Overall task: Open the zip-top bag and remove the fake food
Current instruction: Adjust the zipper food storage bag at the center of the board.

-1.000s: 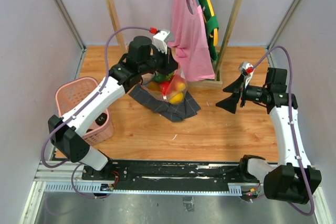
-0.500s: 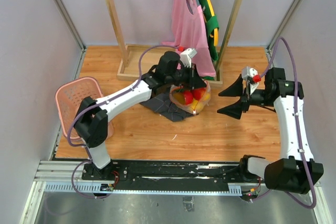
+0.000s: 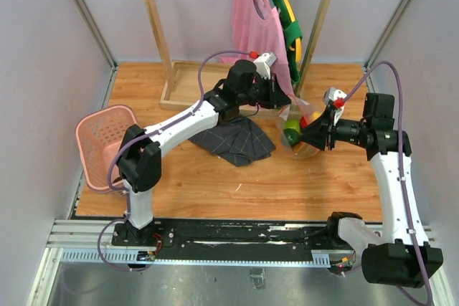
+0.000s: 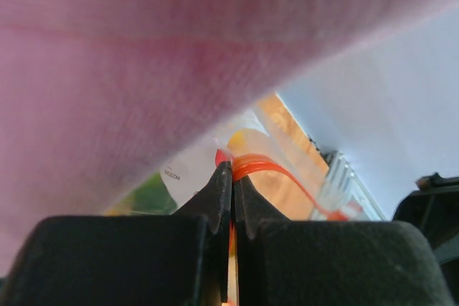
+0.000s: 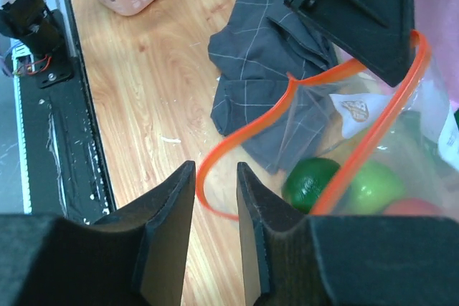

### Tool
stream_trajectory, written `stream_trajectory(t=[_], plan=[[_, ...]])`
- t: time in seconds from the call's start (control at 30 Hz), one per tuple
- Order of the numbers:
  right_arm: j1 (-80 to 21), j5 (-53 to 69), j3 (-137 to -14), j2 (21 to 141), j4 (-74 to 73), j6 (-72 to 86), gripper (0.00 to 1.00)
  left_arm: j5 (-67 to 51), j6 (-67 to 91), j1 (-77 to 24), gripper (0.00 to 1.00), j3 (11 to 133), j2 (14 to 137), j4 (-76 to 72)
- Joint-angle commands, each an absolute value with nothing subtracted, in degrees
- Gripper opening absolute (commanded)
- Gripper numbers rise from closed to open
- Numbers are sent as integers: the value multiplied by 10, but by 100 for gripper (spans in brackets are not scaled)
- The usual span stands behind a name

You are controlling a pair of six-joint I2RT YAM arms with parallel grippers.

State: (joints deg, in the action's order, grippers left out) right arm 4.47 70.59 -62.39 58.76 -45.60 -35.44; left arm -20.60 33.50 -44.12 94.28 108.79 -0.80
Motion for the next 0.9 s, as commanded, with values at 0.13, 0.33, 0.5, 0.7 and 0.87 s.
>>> stream_trajectory(t=[0.13, 0.33, 0.5, 0.7, 0.87], plan=[[33, 562, -601, 608, -362, -247, 42, -136, 297, -449, 0, 904, 988, 7], [33, 430, -607, 704, -413, -280, 40, -212, 346, -504, 0, 765, 975, -59], [33, 396, -604, 702, -412, -281, 40, -235, 380, -528, 0, 704, 978, -119], [49, 526, -618, 637, -493, -400, 44, -235, 394, -528, 0, 695, 1002, -165], [48, 668, -587, 570, -692, -718, 50, -239, 414, -524, 0, 672, 1007, -223]])
